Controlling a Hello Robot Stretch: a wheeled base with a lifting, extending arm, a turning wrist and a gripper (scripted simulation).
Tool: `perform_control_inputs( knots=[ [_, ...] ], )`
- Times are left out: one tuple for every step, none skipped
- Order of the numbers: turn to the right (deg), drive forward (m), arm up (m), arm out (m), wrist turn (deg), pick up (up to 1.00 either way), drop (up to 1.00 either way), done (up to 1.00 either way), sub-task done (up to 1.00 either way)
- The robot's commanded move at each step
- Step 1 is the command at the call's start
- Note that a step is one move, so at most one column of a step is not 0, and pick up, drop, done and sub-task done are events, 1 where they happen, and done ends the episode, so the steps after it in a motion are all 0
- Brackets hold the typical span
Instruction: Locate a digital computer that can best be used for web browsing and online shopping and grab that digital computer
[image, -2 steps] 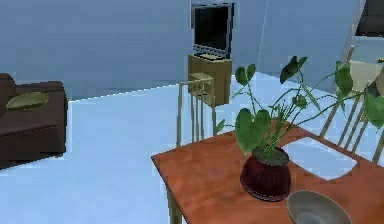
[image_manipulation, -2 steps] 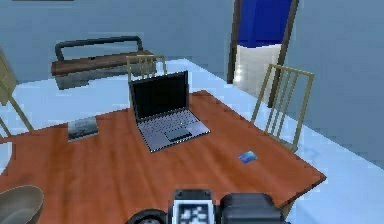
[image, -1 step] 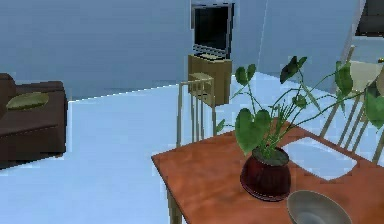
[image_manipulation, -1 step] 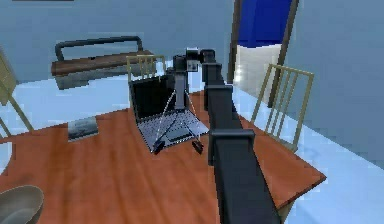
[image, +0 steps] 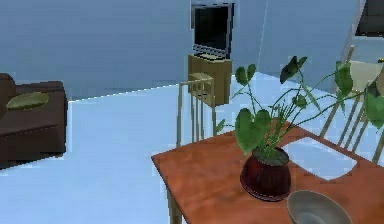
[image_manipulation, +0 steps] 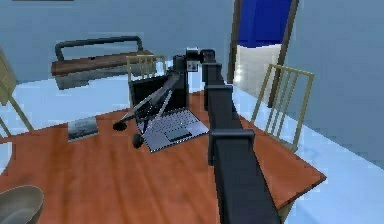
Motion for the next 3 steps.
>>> perform_control_inputs(
  knots=[
    [0.0, 0.00, 0.00, 0.00, 45.0, 0.00, 0.00, 0.00, 0.00],
    [0.0, 0.00, 0.00, 0.00, 33.0, 0.00, 0.00, 0.00, 0.00],
    [0.0, 0.00, -0.30, 0.00, 0.0, 0.00, 0.00, 0.00, 0.00]
  ],
)
